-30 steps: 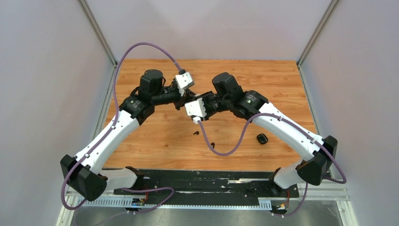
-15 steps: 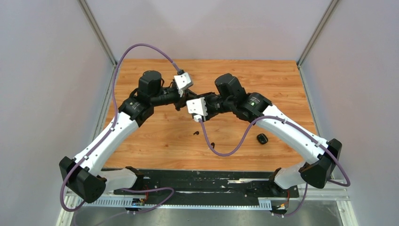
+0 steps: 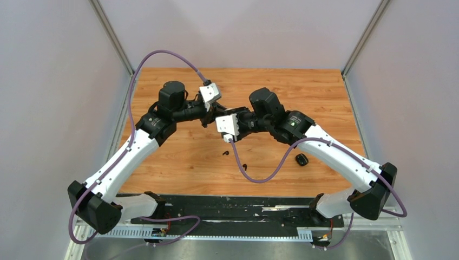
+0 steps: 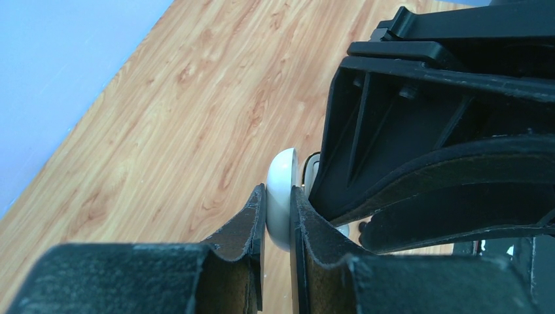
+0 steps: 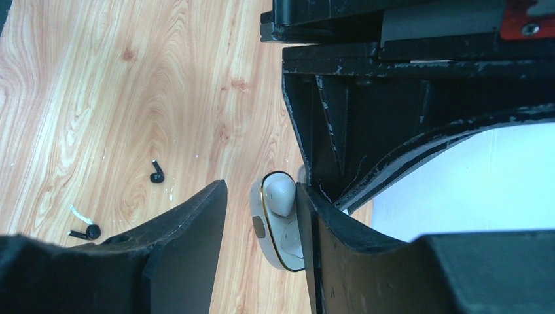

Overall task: Insert the wireless bluetooth earbuds into the charging case
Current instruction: Place the earbud in the charging case.

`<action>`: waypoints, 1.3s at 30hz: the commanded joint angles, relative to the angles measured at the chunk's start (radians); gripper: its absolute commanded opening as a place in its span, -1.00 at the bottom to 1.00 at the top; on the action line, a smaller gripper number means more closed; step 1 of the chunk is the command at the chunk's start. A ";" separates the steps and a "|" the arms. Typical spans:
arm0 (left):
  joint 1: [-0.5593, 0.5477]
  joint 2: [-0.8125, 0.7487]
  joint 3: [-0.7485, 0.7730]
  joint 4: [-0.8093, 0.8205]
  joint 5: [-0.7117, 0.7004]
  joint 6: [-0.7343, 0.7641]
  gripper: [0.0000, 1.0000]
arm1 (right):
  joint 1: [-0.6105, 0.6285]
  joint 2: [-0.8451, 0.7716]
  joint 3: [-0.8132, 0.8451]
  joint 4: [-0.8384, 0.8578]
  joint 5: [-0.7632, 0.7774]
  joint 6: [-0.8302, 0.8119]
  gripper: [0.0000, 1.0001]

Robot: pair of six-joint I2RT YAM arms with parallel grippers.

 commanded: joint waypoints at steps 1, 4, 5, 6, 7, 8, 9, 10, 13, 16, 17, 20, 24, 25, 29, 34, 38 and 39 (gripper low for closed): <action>-0.028 -0.008 -0.015 -0.080 0.088 -0.045 -1.00 | -0.001 -0.056 0.003 0.246 0.077 -0.013 -0.03; -0.028 -0.009 -0.017 -0.080 0.088 -0.048 -1.00 | 0.004 -0.066 -0.019 0.294 0.104 -0.014 -0.03; -0.028 -0.009 -0.019 -0.080 0.086 -0.051 -1.00 | 0.005 -0.070 -0.027 0.316 0.112 -0.017 -0.03; -0.028 -0.009 -0.019 -0.080 0.086 -0.053 -1.00 | 0.009 -0.074 -0.035 0.330 0.121 -0.020 -0.03; -0.028 -0.009 -0.021 -0.077 0.083 -0.059 -1.00 | 0.013 -0.080 -0.042 0.346 0.131 -0.026 -0.03; -0.028 -0.009 -0.021 -0.074 0.081 -0.061 -1.00 | 0.016 -0.087 -0.055 0.366 0.135 -0.028 -0.03; -0.027 -0.009 -0.024 -0.073 0.081 -0.067 -1.00 | 0.018 -0.096 -0.065 0.391 0.134 -0.028 -0.02; -0.028 -0.009 -0.024 -0.070 0.080 -0.069 -1.00 | 0.020 -0.103 -0.072 0.412 0.133 -0.028 -0.02; -0.027 -0.008 -0.029 -0.064 0.079 -0.076 -1.00 | 0.025 -0.125 -0.091 0.468 0.118 -0.037 0.03; -0.028 -0.005 -0.029 -0.064 0.079 -0.078 -1.00 | 0.030 -0.136 -0.101 0.485 0.102 -0.052 0.06; -0.028 -0.004 -0.028 -0.064 0.079 -0.080 -1.00 | 0.032 -0.139 -0.105 0.488 0.101 -0.058 0.06; -0.026 0.001 -0.029 -0.061 0.080 -0.096 -1.00 | 0.031 -0.141 -0.108 0.493 0.097 -0.056 0.06; -0.025 0.000 -0.033 -0.057 0.070 -0.106 -1.00 | 0.032 -0.150 -0.118 0.488 0.095 -0.048 0.09; -0.024 0.000 -0.033 -0.056 0.067 -0.110 -1.00 | 0.031 -0.153 -0.119 0.486 0.102 -0.036 0.11; -0.016 0.006 -0.024 -0.065 0.062 -0.120 -1.00 | 0.029 -0.169 -0.120 0.467 0.147 0.064 0.20; -0.008 0.019 -0.007 -0.087 0.044 -0.117 -1.00 | -0.018 -0.210 -0.103 0.399 0.166 0.298 0.55; 0.009 0.044 0.027 -0.118 0.051 -0.097 -1.00 | -0.096 -0.199 0.008 0.165 0.045 0.530 0.56; 0.013 0.047 0.042 -0.129 0.058 -0.079 -1.00 | -0.133 -0.192 0.028 0.114 -0.003 0.587 0.53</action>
